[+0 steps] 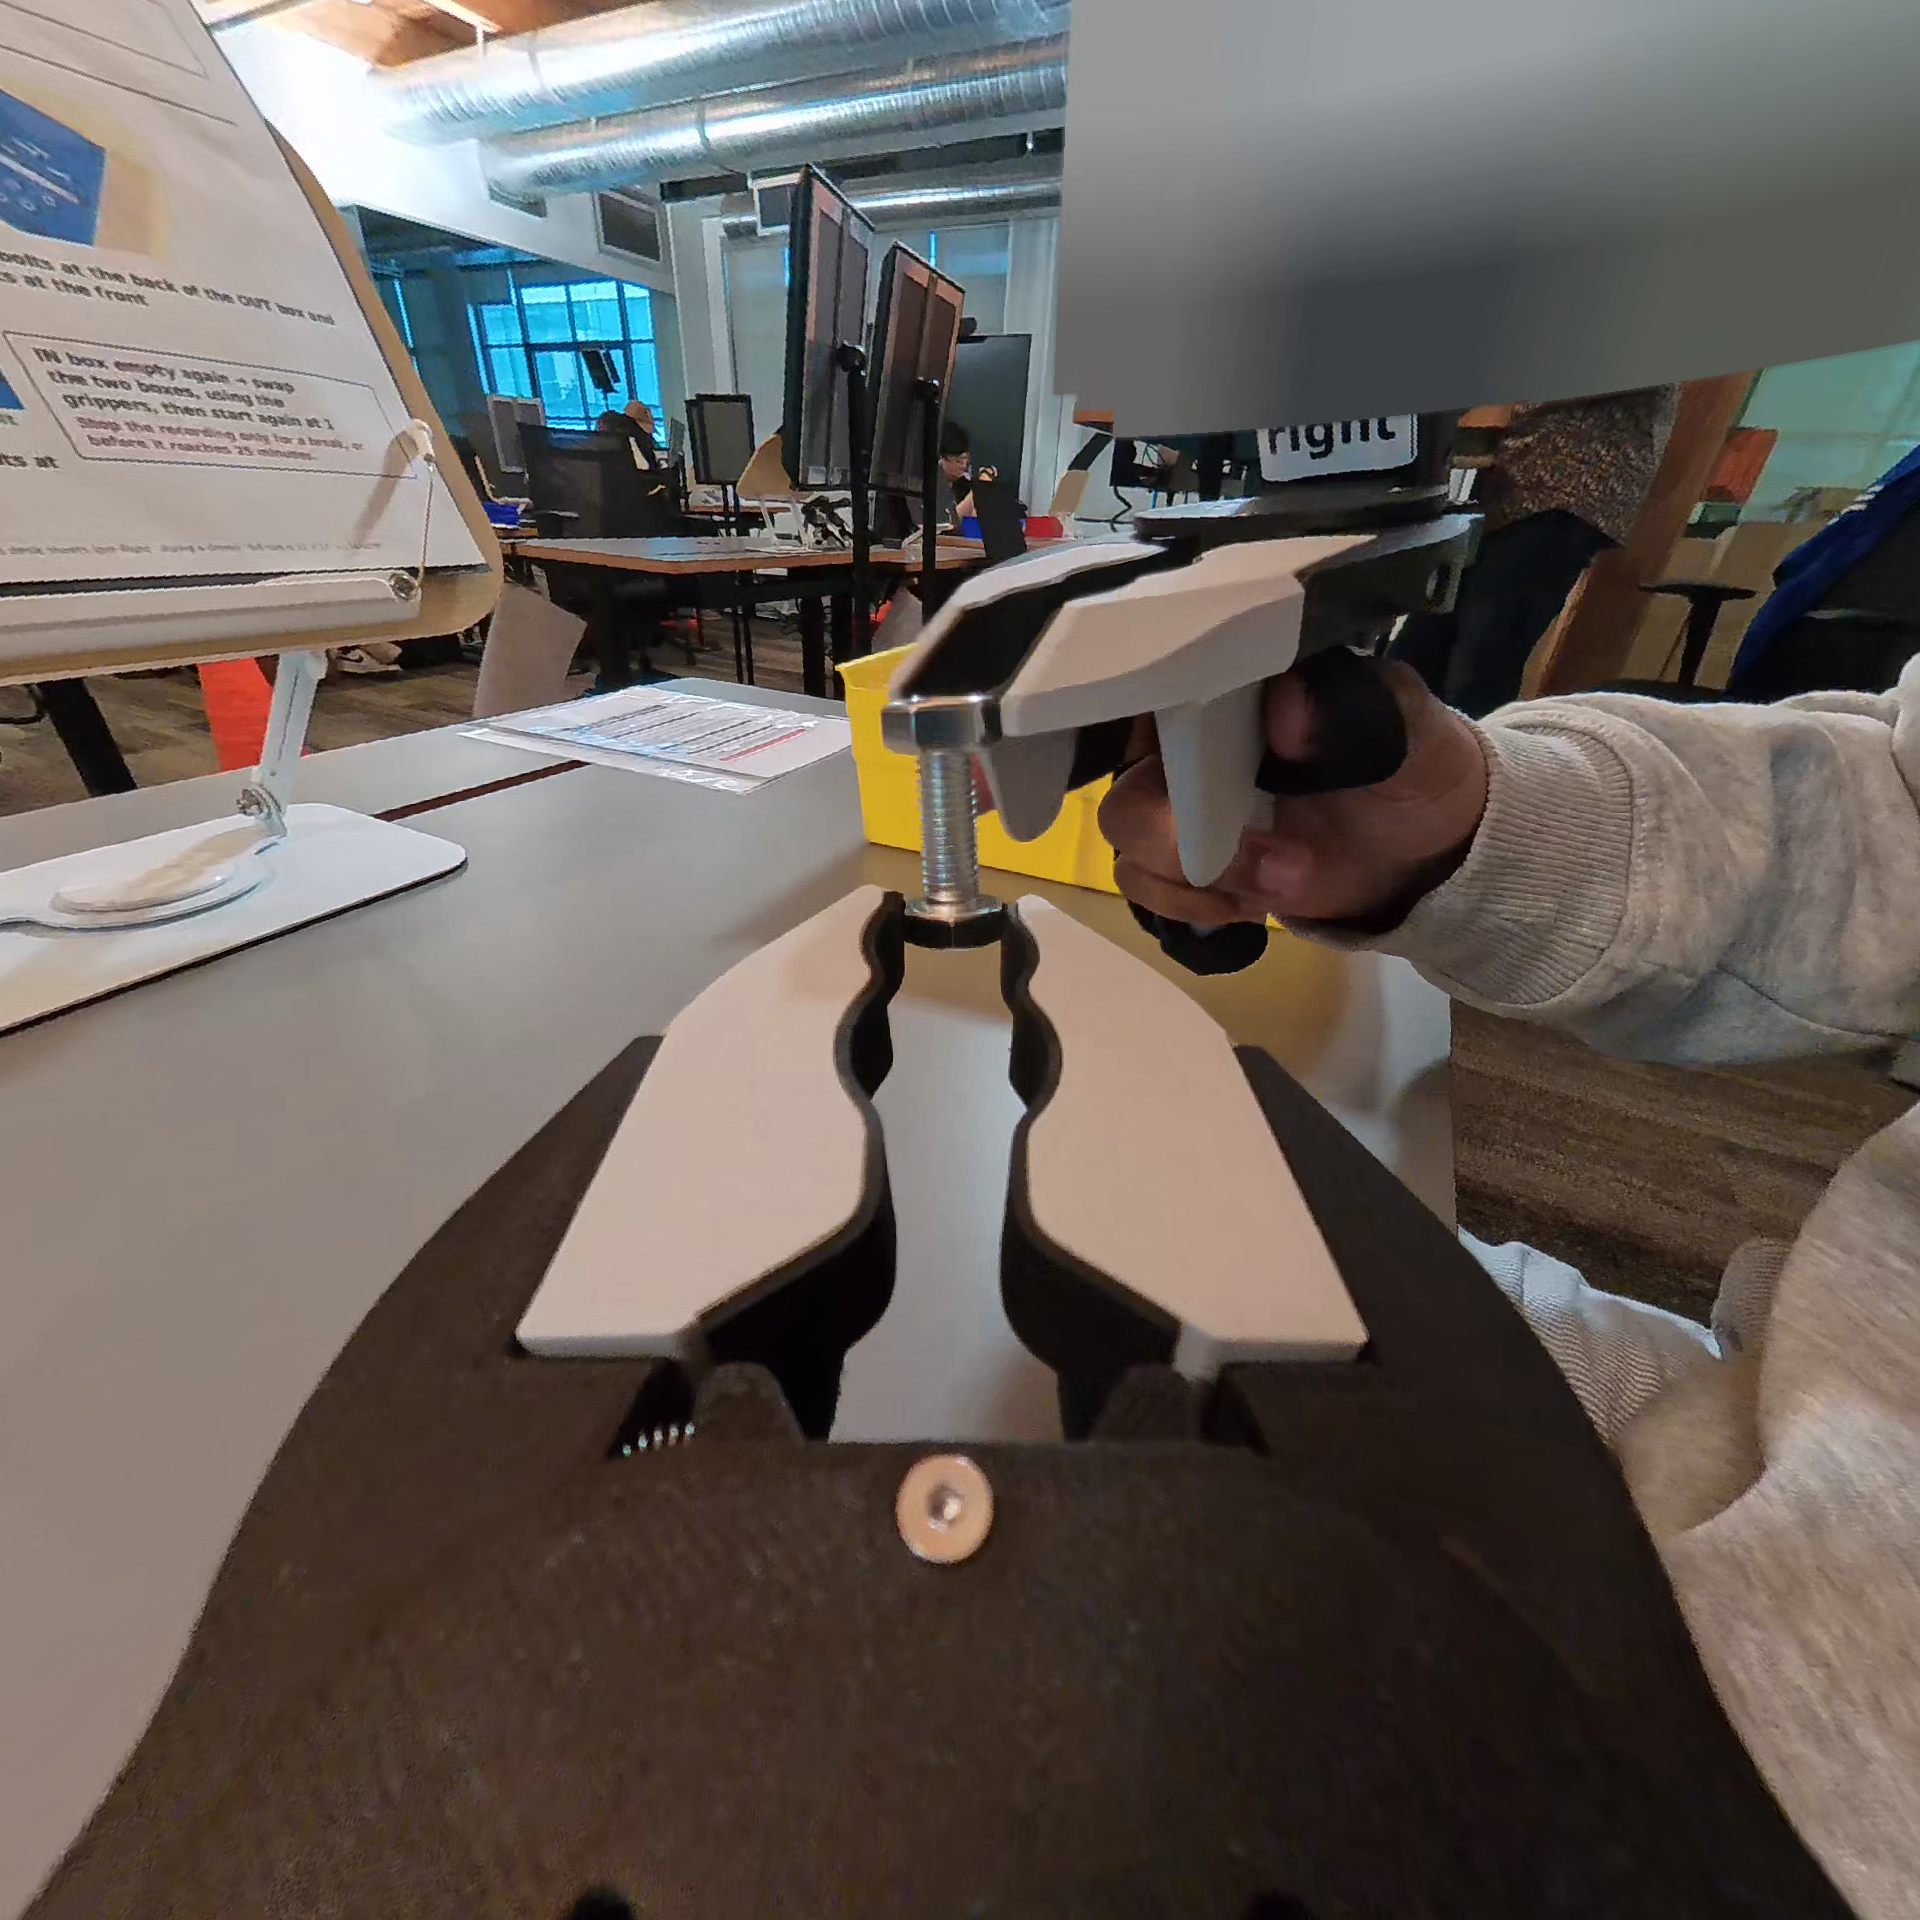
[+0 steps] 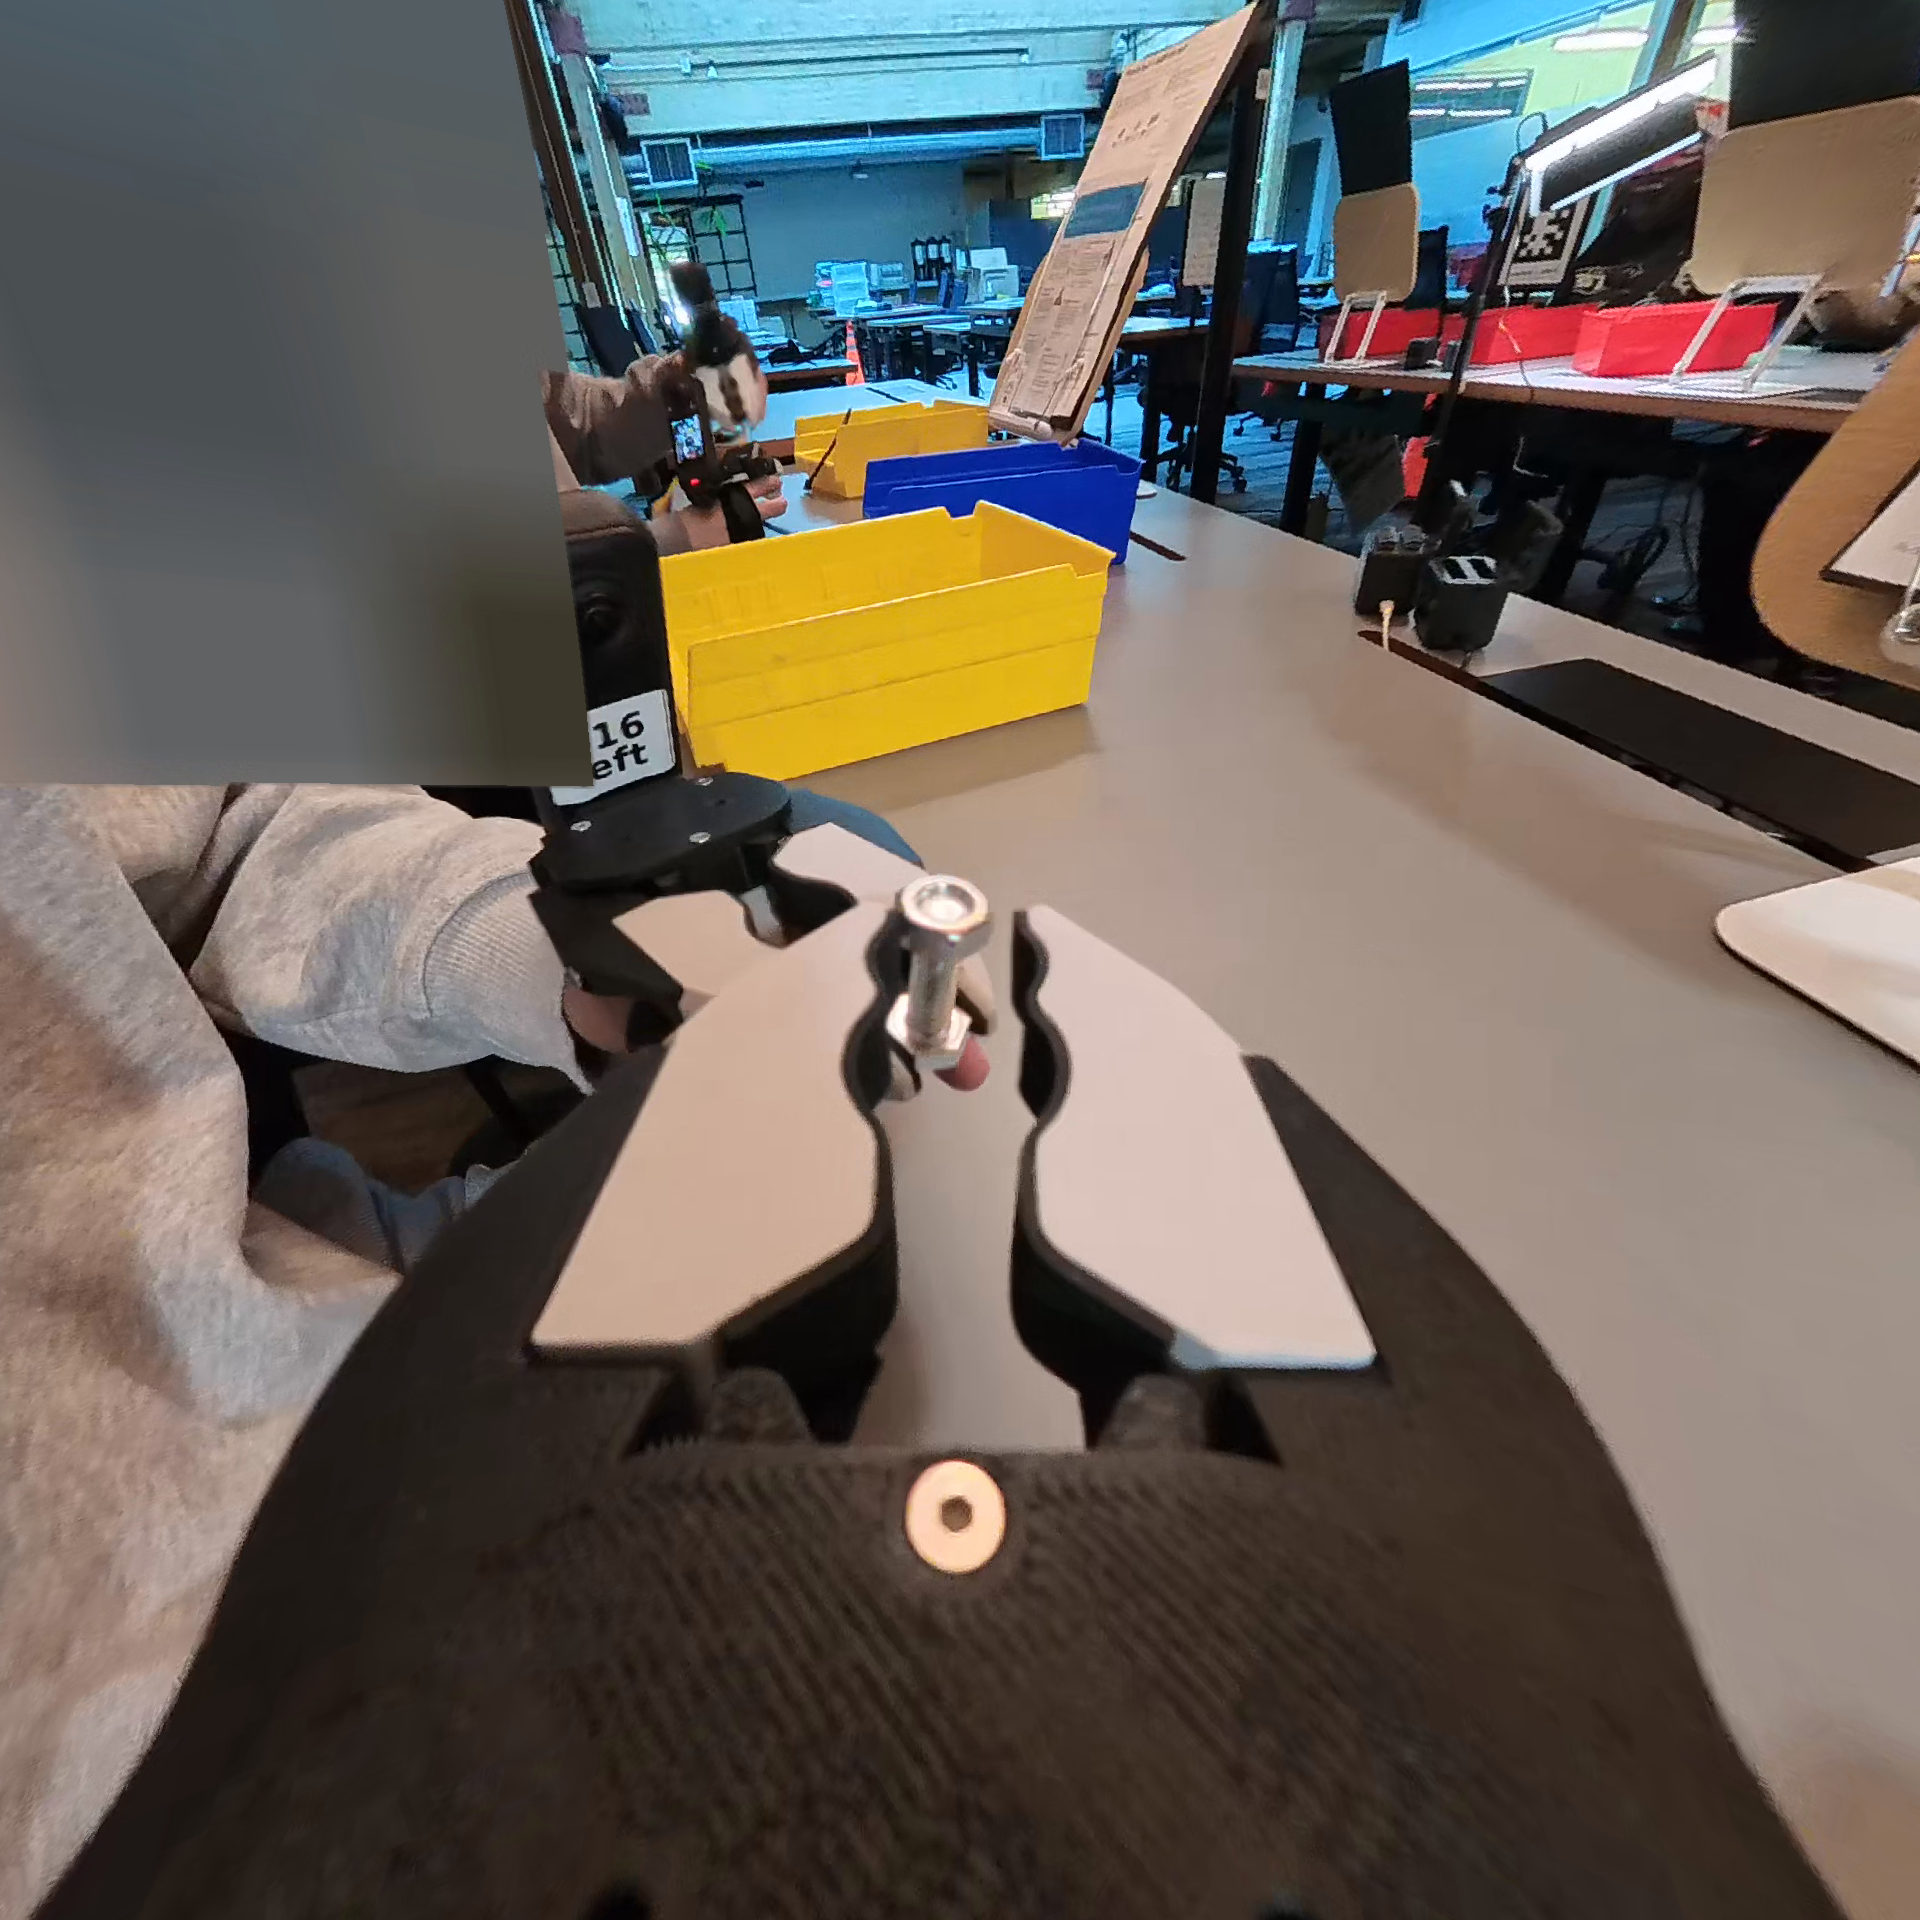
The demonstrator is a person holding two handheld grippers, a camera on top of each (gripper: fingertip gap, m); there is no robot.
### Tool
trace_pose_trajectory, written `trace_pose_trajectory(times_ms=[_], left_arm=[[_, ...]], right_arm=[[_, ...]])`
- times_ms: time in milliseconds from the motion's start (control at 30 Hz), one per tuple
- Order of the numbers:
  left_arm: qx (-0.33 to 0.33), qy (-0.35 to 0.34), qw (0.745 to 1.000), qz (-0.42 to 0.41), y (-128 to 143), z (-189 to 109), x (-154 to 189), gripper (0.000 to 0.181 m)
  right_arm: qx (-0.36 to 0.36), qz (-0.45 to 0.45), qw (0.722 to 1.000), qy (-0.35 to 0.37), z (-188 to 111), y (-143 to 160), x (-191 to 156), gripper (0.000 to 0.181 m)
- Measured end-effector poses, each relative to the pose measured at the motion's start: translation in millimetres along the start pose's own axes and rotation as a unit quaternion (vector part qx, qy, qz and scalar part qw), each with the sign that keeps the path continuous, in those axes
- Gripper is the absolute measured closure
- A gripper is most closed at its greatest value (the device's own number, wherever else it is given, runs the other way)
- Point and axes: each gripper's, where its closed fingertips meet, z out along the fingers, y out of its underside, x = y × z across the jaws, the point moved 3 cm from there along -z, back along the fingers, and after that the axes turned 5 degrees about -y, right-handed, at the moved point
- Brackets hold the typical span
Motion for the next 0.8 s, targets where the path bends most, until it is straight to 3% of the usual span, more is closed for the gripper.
trace_pose_trajectory(times_ms=[133, 333, 467, 567, 800], left_arm=[[0.002, -0.002, 1.000, -0.005, -0.2, -0.3, -1.4, 0.162], [0.009, 0.008, 1.000, 0.002, -2.6, 0.1, 8.0, 0.162], [0.025, 0.021, 0.999, -0.024, -7.2, -0.2, 16.3, 0.162], [0.027, 0.020, 0.999, 0.000, -8.2, 0.2, 22.6, 0.162], [0.037, 0.039, 0.999, 0.006, -11.7, -1.7, 32.3, 0.162]], right_arm=[[0.019, 0.016, 1.000, -0.017, -4.8, 0.0, -0.1, 0.174], [0.040, 0.037, 0.998, -0.024, -6.6, -4.9, -5.1, 0.154], [0.033, 0.033, 0.999, -0.028, -0.4, -5.1, -17.4, 0.157], [0.024, 0.009, 1.000, -0.014, 0.2, -7.5, -22.2, 0.162], [0.027, 0.001, 0.999, -0.026, -9.0, -6.1, -28.8, 0.159]])
